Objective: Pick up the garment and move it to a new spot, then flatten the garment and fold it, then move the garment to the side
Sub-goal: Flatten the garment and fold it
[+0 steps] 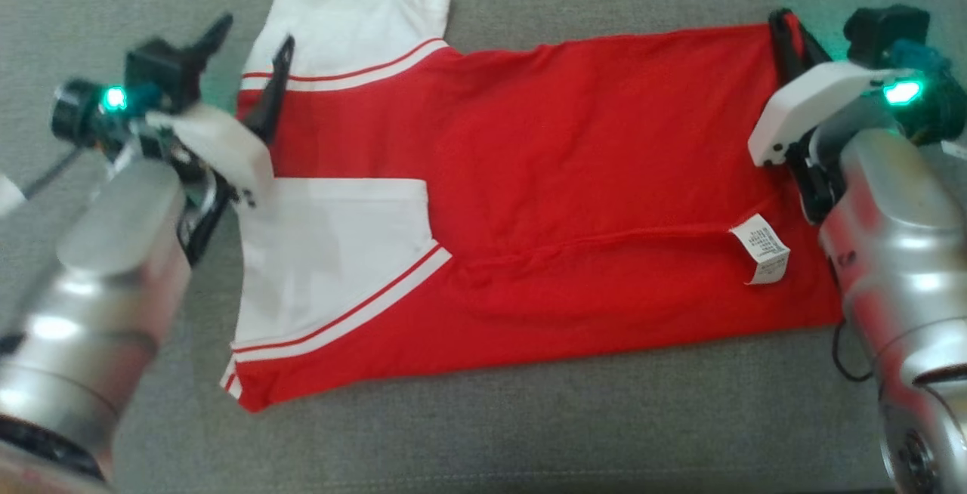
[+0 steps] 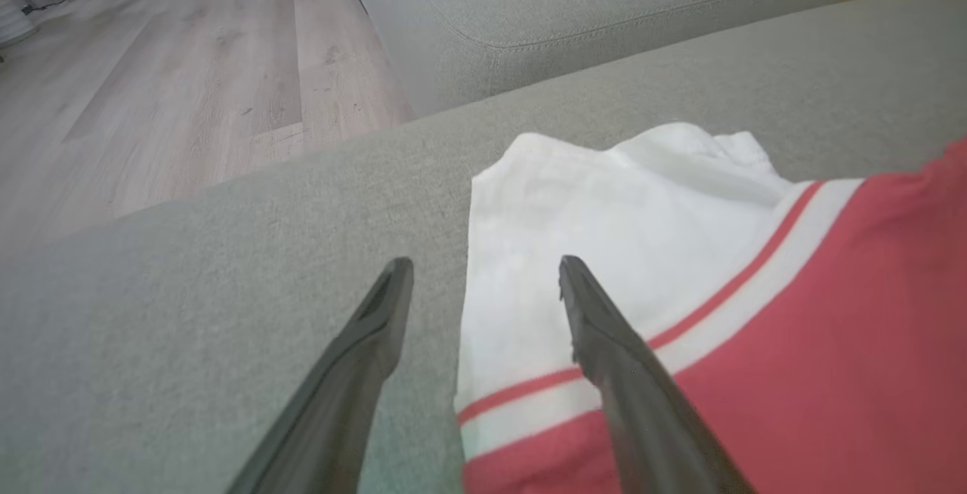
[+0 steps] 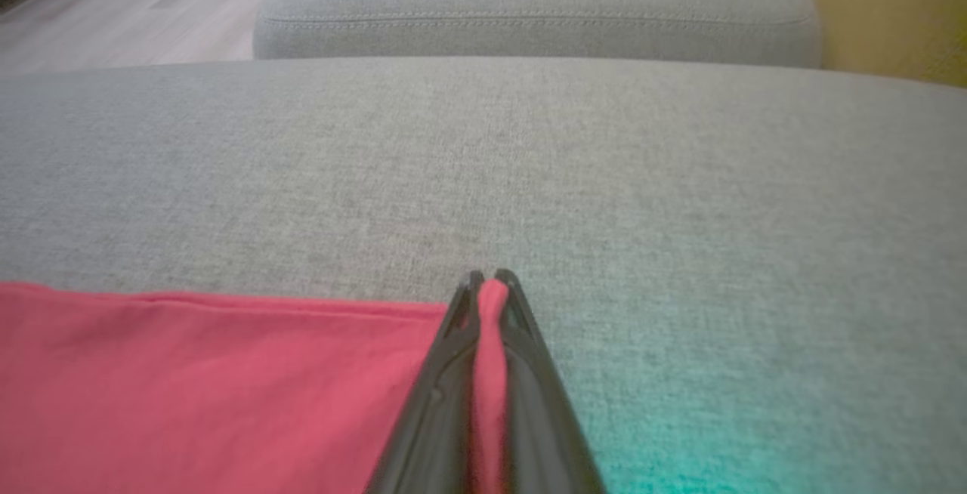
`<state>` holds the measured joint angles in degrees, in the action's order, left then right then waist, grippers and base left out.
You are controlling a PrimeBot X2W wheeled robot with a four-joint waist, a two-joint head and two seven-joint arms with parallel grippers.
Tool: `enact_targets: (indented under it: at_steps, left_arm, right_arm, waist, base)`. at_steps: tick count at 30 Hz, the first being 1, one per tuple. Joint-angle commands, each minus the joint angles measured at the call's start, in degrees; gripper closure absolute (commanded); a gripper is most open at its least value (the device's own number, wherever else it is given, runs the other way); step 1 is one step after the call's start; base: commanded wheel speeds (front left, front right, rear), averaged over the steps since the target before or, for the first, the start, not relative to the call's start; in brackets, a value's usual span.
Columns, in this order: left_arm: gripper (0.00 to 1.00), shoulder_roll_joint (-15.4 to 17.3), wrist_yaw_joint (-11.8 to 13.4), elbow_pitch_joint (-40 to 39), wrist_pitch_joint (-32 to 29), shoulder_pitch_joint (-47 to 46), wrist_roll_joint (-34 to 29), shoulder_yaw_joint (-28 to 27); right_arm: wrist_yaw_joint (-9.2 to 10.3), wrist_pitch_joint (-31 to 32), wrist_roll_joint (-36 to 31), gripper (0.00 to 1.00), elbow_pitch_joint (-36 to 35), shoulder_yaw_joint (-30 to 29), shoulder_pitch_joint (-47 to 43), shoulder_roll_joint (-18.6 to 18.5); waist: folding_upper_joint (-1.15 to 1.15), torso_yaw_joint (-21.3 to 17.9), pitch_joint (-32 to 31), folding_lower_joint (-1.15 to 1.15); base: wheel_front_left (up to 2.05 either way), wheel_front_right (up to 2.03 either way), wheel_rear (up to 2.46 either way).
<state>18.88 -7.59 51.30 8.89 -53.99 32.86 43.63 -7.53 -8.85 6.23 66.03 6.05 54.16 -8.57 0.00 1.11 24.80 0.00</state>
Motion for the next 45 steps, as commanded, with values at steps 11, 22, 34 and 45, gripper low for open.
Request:
enact_targets:
  at_steps: [11, 22, 34, 45]
  left_arm:
    - [0.0, 8.5, 0.1, -5.1, -5.6, -11.2, 13.9, 7.0]
    - [0.64, 10.4, 0.1, -2.3, -7.9, -14.6, 19.9, 11.9]
    - [1.0, 10.5, 0.1, 1.0, 3.3, -19.2, 17.9, 15.0]
    - [1.0, 8.2, 0.5, -1.2, 6.1, -18.1, 14.3, 10.9]
  right_arm:
    - [0.04, -3.7, 4.6, 1.0, -1.7, 5.7, 4.1, 1.6]
    - [0.04, -4.9, 8.9, 1.0, -2.4, 10.4, 5.2, 2.6]
    - [0.04, -6.0, 12.3, 1.0, -5.3, 10.7, 6.7, 1.1]
    - [0.04, -6.1, 6.9, 1.0, -16.1, 1.6, 0.2, 0.1]
  waist:
    - [0.0, -4.8, 4.3, 0.0]
    - [0.0, -7.1, 6.1, 0.0]
    - [0.0, -6.3, 4.7, 0.0]
    - [0.0, -3.4, -0.4, 0.0]
  base:
    - [0.0, 0.0, 0.0]
    - [0.0, 0.0, 0.0]
    - [0.0, 0.0, 0.0]
    - [0.0, 0.0, 0.0]
